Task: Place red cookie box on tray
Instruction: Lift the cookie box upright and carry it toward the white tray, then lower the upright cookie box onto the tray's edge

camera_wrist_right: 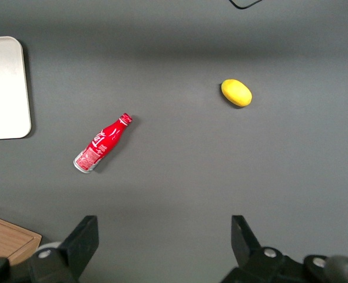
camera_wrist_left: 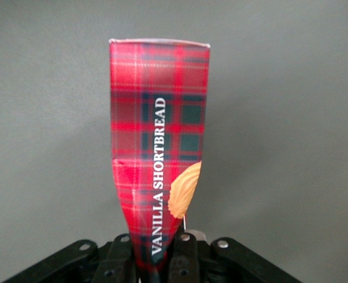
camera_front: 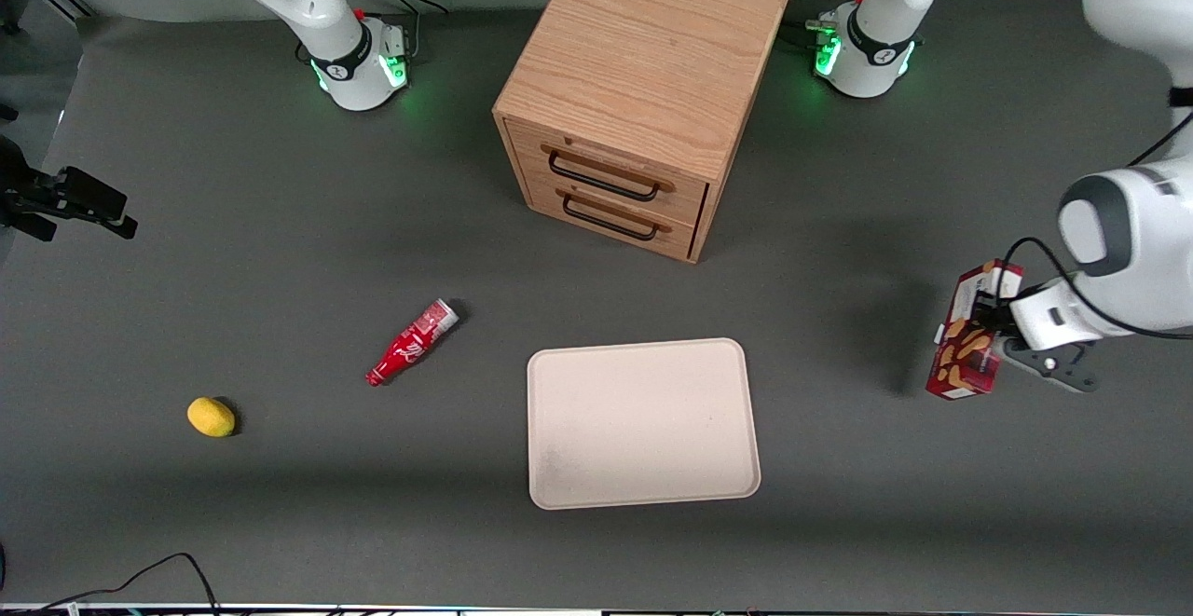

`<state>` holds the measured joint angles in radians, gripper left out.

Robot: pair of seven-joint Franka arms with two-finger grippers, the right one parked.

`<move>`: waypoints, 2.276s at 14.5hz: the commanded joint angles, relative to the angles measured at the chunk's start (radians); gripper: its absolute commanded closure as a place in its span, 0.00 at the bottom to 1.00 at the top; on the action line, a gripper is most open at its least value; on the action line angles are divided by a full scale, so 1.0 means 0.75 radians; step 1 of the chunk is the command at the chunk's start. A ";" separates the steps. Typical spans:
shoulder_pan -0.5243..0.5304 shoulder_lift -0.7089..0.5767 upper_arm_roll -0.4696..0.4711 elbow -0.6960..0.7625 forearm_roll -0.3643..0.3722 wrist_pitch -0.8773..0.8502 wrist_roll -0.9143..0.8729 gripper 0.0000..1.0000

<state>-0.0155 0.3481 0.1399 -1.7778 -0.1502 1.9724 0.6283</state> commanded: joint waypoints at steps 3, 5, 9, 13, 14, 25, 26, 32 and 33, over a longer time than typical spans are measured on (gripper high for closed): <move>-0.002 -0.018 0.004 0.490 0.002 -0.608 -0.240 1.00; -0.012 -0.020 -0.017 0.656 -0.010 -0.801 -0.413 1.00; -0.016 -0.018 -0.294 0.767 -0.006 -0.881 -0.881 1.00; -0.032 0.065 -0.546 0.742 0.041 -0.612 -1.299 1.00; -0.051 0.110 -0.583 0.732 0.063 -0.516 -1.373 1.00; -0.196 0.554 -0.655 0.636 0.466 0.167 -1.627 1.00; -0.198 0.567 -0.655 0.612 0.501 0.219 -1.660 1.00; -0.219 0.640 -0.655 0.605 0.566 0.323 -1.680 1.00; -0.219 0.642 -0.655 0.597 0.570 0.334 -1.689 1.00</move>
<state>-0.1724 0.8361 -0.3524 -1.3152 0.2477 2.1963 -0.6017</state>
